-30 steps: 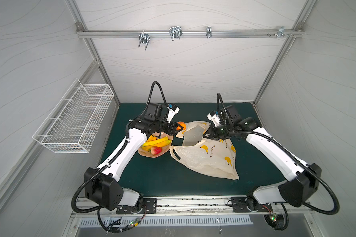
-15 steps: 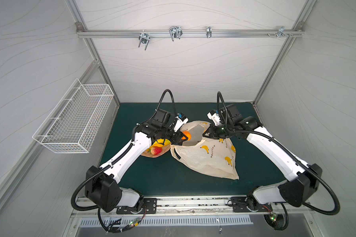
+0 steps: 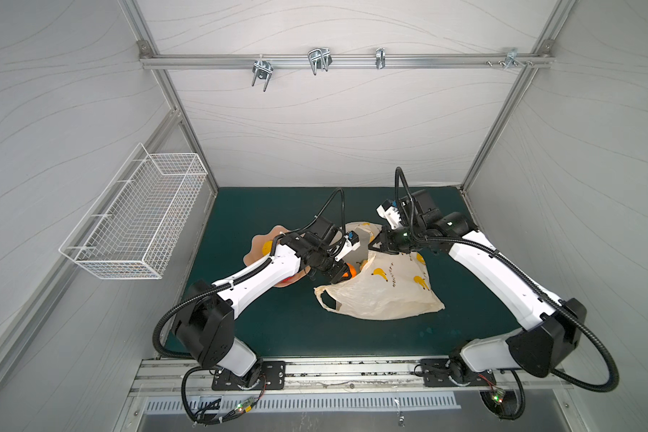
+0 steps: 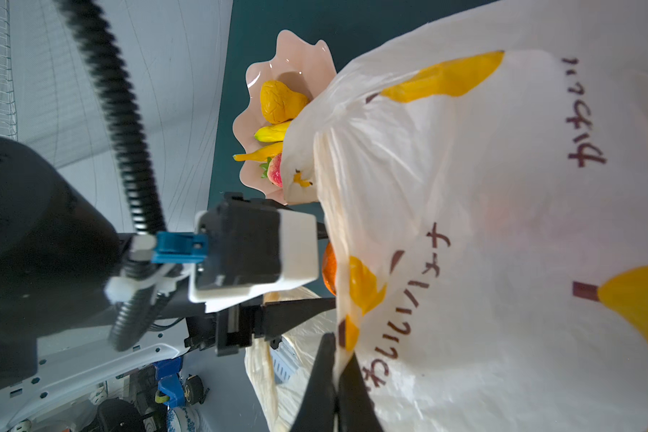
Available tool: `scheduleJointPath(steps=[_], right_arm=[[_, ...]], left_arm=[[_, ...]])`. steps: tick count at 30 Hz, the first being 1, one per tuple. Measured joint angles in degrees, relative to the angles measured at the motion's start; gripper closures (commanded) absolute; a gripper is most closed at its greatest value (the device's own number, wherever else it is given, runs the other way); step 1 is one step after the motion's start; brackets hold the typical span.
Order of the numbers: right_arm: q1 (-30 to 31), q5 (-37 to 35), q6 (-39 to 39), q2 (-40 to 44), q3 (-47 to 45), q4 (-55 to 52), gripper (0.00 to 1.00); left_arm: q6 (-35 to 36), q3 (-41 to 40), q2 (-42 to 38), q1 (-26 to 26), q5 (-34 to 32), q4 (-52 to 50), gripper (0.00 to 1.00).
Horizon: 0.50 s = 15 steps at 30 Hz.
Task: Place the fruits into the plastic bag
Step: Place the fruit in the plastic bag.
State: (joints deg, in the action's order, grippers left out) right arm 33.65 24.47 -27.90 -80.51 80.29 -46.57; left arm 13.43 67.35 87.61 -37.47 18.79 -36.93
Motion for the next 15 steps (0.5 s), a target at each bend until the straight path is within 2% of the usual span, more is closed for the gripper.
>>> scheduleJointPath(steps=[9, 15], right_arm=[[0.04, 0.35, -1.05, 0.0, 0.0, 0.11, 1.0], [0.33, 1.27, -2.36, 0.0, -0.48, 1.38, 1.0]], left_arm=[[-3.23, 0.33, 5.62, -0.42, -1.27, 0.11, 0.64], [-7.91, 0.66, 7.17, -0.46, 1.75, 3.15, 0.64]])
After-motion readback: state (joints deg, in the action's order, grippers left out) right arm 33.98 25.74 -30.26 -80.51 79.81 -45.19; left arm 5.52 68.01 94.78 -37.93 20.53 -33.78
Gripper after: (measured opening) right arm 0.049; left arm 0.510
